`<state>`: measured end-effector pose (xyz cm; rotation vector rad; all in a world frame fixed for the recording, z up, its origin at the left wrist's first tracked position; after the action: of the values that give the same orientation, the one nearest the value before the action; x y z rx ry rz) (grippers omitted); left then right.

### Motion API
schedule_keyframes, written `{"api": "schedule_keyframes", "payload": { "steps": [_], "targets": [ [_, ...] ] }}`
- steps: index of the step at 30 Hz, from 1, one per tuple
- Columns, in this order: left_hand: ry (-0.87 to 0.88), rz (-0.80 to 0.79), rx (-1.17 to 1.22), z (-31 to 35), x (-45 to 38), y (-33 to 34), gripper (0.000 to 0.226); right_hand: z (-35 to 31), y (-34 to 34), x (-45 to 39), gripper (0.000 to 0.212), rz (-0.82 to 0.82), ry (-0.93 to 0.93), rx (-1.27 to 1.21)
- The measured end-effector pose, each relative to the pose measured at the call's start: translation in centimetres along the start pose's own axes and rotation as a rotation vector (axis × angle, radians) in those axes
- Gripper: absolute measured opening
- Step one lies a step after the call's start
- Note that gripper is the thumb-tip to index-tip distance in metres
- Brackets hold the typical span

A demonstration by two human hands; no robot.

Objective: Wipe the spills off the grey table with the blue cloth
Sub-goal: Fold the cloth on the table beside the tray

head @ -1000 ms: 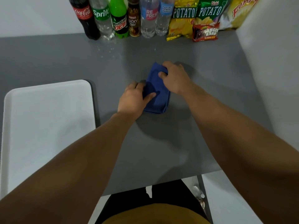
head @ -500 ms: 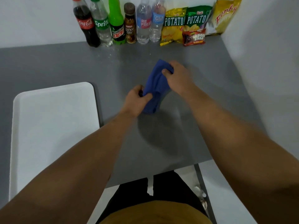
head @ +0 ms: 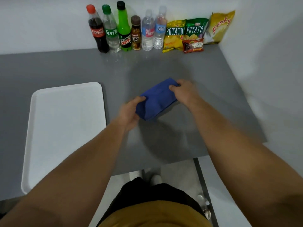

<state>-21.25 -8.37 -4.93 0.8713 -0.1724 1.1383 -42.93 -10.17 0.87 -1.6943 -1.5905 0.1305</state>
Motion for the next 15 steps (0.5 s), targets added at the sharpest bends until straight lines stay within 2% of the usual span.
{"api": "schedule_keyframes", "payload": {
  "steps": [5,8,11,15],
  "targets": [
    [0.099,0.176,-0.052,-1.3,2.5,-2.0,0.036,1.4,1.8,2.6,0.020,-0.093,0.041,-0.055],
    [0.172,0.309,-0.306,-2.1,4.2,-3.5,0.034,2.6,3.7,4.2,0.032,-0.134,0.084,-0.121],
    [0.258,0.400,-0.595,-2.4,6.1,-4.2,0.018,3.4,5.9,5.5,0.037,-0.168,0.102,-0.173],
    [0.295,0.454,-0.771,-2.0,8.5,-5.6,0.022,3.3,8.0,7.0,0.027,-0.184,0.109,-0.221]
  ]
}}
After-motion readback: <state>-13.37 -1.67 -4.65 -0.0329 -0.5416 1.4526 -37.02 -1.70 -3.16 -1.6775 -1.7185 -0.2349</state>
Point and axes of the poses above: each hand's wrist, its own x-axis away from the middle knuckle, its own y-axis out of the palm, z = x × y, the point moved 6 cm from there along -x, towards the middle knuckle, and after that the axes turned 12 degrees about -z, right-handed, at the moved point
